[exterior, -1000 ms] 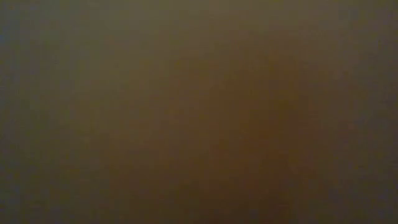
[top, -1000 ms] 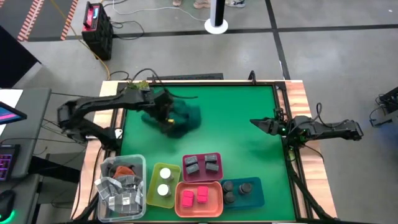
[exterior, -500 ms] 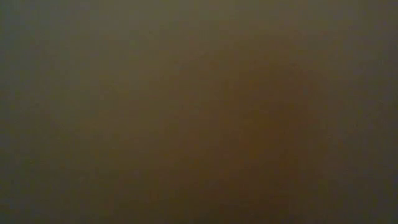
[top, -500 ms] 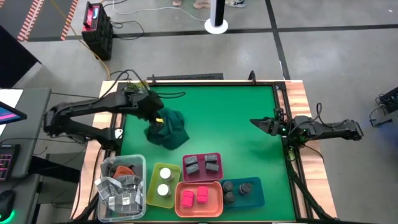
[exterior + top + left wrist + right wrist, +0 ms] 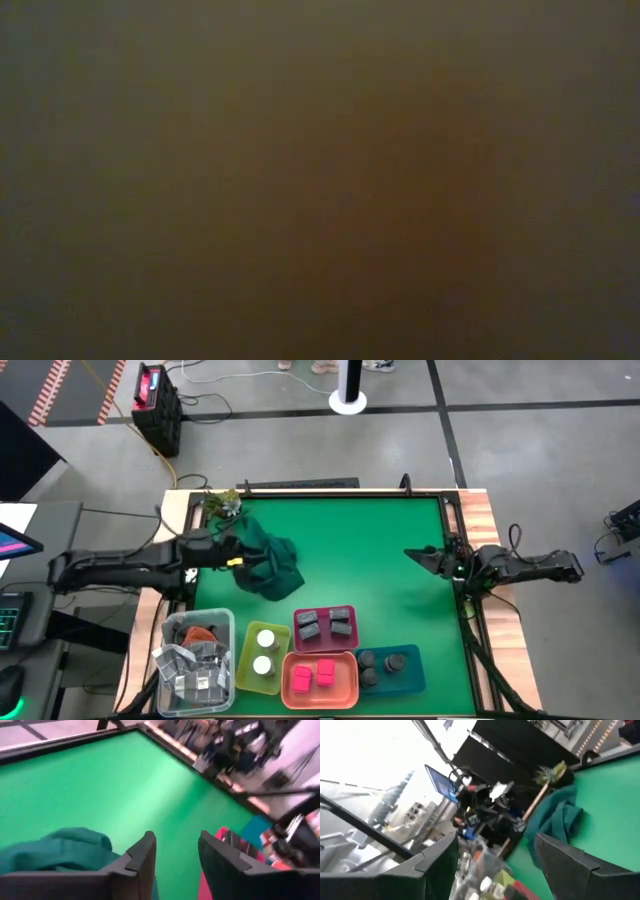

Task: Sort spices by type
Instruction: Return to Home Position

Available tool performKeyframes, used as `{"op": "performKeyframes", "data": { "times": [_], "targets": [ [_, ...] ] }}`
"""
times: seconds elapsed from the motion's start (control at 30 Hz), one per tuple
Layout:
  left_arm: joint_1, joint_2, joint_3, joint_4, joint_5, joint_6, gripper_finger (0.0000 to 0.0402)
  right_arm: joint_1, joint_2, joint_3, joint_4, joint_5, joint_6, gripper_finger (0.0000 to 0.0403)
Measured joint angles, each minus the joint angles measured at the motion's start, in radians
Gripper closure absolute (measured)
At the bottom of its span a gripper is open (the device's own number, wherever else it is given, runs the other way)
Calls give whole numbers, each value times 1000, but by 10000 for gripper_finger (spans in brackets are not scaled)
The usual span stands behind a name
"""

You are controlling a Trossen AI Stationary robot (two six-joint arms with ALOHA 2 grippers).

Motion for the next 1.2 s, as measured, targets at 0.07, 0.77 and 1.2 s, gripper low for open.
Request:
{"op": "performKeyframes", "data": {
  "times": [0.07, 0.77, 1.2],
  "targets": [
    [-10, -51, -88, 89, -7, -46, 273, 21, 17, 1, -1, 0, 0, 117],
    [-43, -280, -438, 503, -69, 3, 319, 81, 100, 0, 193, 4, -130, 117],
    [-43, -281, -445, 471, -88, -57, 351, 79, 100, -107, 151, 33, -61, 117]
  ]
}}
